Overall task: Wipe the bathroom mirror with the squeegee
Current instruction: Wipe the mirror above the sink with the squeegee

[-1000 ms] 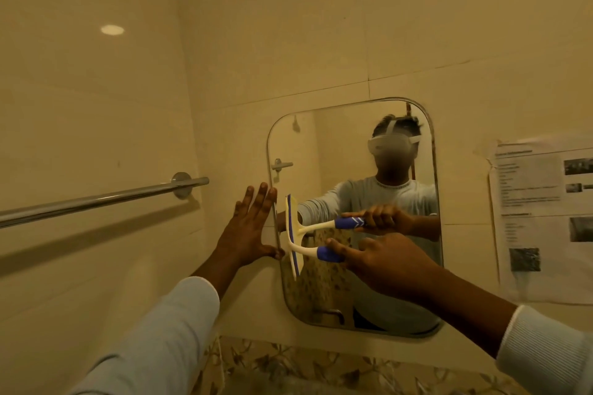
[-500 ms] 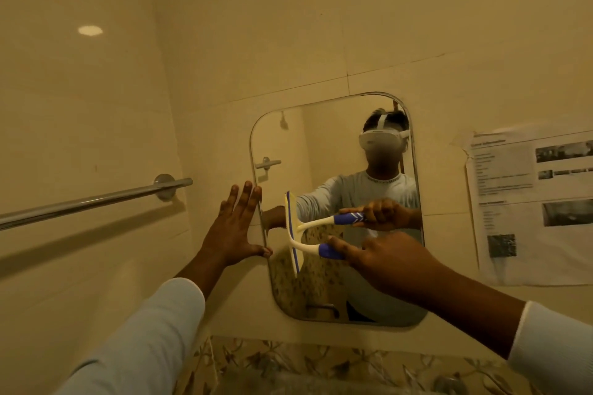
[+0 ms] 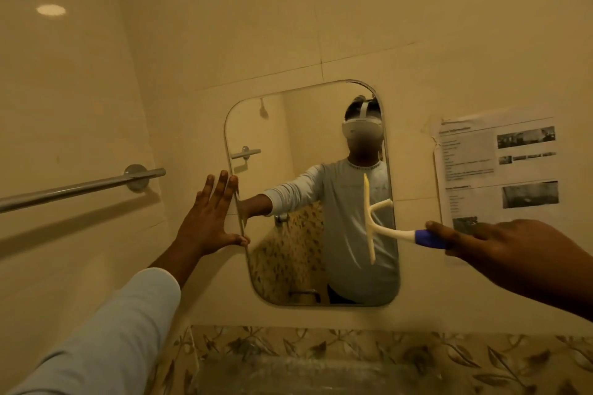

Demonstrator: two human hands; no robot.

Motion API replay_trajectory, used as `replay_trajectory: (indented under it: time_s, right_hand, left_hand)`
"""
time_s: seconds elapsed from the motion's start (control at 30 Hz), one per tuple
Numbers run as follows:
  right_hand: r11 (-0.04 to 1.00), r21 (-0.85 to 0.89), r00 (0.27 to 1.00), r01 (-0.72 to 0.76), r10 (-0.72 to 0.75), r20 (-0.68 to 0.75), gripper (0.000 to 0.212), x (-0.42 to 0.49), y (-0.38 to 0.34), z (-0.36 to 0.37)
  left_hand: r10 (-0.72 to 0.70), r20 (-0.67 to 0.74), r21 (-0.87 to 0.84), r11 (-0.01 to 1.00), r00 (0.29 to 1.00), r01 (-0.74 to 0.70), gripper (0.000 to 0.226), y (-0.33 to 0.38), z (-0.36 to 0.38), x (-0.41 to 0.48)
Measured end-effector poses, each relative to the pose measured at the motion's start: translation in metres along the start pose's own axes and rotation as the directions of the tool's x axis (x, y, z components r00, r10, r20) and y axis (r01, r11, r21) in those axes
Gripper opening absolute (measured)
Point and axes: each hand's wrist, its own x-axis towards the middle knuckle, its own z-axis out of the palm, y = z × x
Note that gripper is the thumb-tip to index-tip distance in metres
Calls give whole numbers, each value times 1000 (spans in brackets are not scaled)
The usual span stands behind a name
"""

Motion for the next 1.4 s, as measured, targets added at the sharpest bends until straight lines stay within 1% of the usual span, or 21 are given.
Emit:
replay_trajectory:
  time_s: [0.13, 0.2, 0.23, 0.3, 0.37, 0.47, 0.53, 0.6, 0.67, 0.73, 0.83, 0.87, 0.9, 0.97, 1.0, 1.07, 1.13, 1.17, 1.23, 1.3, 1.4]
  right_hand:
    - [998, -27, 997, -61, 62, 37, 119, -23, 23, 1]
    - [996, -13, 996, -83, 83, 43, 117, -32, 31, 4]
    - [996, -4, 995, -92, 92, 38, 113, -38, 35, 7]
    - [995, 15, 995, -95, 94, 16, 95, -49, 40, 14]
    - [996, 48, 996, -81, 83, -36, 80, -57, 37, 26]
    - [996, 89, 986, 4, 11, -165, 67, -48, 1, 40]
    - [986, 146, 985, 85, -61, -159, 64, -29, -37, 46]
    - [967, 168, 969, 190, -157, -192, 65, -8, -74, 56]
    - [958, 163, 951, 236, -194, -239, 67, 15, -104, 66]
    - [952, 182, 959, 244, -210, -191, 71, 39, -132, 77]
    - [926, 192, 941, 325, -297, -161, 67, 71, -172, 95]
    - [926, 177, 936, 332, -302, -179, 66, 80, -183, 104]
    - [928, 194, 944, 318, -292, -152, 64, 88, -192, 110]
    - [919, 291, 964, 267, -252, -89, 62, 99, -200, 117]
    - [922, 287, 966, 259, -244, -90, 63, 104, -203, 118]
    - [938, 218, 962, 271, -260, -78, 66, 108, -203, 112]
    - [952, 126, 958, 279, -266, -110, 68, 110, -202, 109]
    - [955, 110, 960, 274, -265, -91, 70, 110, -201, 110]
    - [953, 106, 959, 283, -277, -61, 74, 108, -197, 106]
    - [954, 137, 963, 267, -261, -63, 75, 100, -191, 105]
    - [954, 189, 970, 234, -242, 21, 84, 83, -174, 95]
  left_hand:
    - [5, -17, -1, 1000, 1000, -5, 155, 0, 2, 0]
    - [3, -17, 0, 1000, 1000, -3, 155, 0, 2, 0]
    - [0, -12, 2, 1000, 1000, 0, 155, 0, 2, 1]
    - [-6, -3, 9, 1000, 1000, 6, 156, 0, 1, 1]
    - [-15, 6, 16, 1000, 1000, 15, 156, 0, 1, 1]
    - [-37, 23, 37, 999, 999, 36, 156, 2, 0, 0]
    - [-43, 37, 49, 998, 998, 42, 157, 4, -2, -1]
    - [-46, 50, 65, 997, 998, 43, 156, 7, -6, -2]
    - [-49, 54, 73, 996, 997, 45, 156, 9, -8, -2]
    - [-49, 53, 70, 997, 997, 45, 156, 11, -9, -2]
    - [-60, 50, 71, 996, 997, 56, 155, 11, -7, 0]
    - [-63, 50, 69, 996, 997, 60, 155, 11, -7, 0]
    - [-65, 50, 69, 996, 997, 62, 154, 10, -6, 1]
    - [-66, 48, 68, 996, 997, 62, 153, 9, -5, 1]
    - [-64, 47, 67, 996, 997, 61, 153, 9, -4, 1]
    - [-60, 45, 66, 996, 997, 57, 153, 9, -3, 1]
    - [-59, 43, 69, 996, 997, 56, 153, 9, -3, 1]
    - [-61, 42, 68, 996, 997, 58, 153, 9, -3, 2]
    - [-64, 41, 62, 996, 997, 61, 153, 9, -3, 1]
    - [-64, 38, 58, 996, 997, 62, 153, 10, -3, 1]
    - [-60, 39, 61, 996, 997, 57, 153, 10, -4, 0]
